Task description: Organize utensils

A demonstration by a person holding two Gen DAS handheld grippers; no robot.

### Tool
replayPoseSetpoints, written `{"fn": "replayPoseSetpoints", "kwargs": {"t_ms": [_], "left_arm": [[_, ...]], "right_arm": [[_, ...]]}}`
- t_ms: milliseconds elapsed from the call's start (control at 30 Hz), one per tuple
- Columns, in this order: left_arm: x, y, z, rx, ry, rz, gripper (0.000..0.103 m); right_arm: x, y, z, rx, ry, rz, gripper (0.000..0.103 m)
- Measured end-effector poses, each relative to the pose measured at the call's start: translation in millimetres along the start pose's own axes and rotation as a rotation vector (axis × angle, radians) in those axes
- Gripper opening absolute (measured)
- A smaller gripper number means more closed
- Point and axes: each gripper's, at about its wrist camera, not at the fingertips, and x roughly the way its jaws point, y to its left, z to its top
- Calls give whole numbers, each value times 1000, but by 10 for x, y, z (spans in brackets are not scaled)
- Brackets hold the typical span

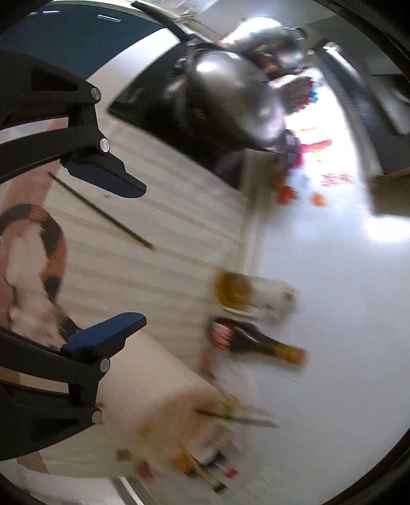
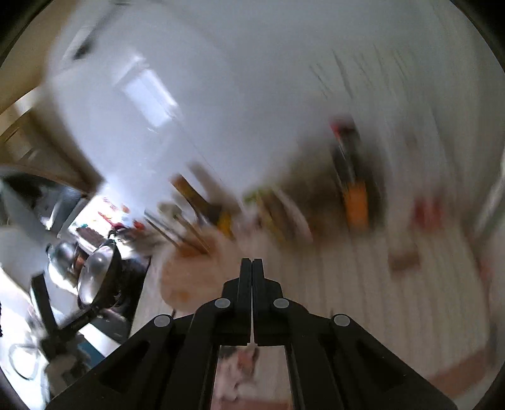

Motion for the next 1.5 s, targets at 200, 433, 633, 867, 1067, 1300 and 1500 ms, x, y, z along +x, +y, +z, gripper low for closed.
{"fn": "replayPoseSetpoints", "kwargs": {"t_ms": [200,433,633,867,1067,1300,1500], "left_arm": [[626,236,-394,62,146,97,73],[1498,409,-500,189,301,144,73],[1936,238,-543,307,389,84,68],[1980,63,-487,314,404,38,7],[1838,32,-558,190,433,-14,0],[1587,-257,-901,83,493,-99,0],[1139,-313,-777,116,321,-37,8]], "right_arm": [[730,-180,-533,64,191,-102,1],[1485,-169,-933,92,318,-252,37],[1721,-224,-1042,126,358,-309,37],[1682,-327,-988,187,346,-330,37],[1648,-333,-958,187,371,-287,37],[1928,-259,-1104,94,480,-295,37],[1924,-215,-1123,54,483,-277,37]]}}
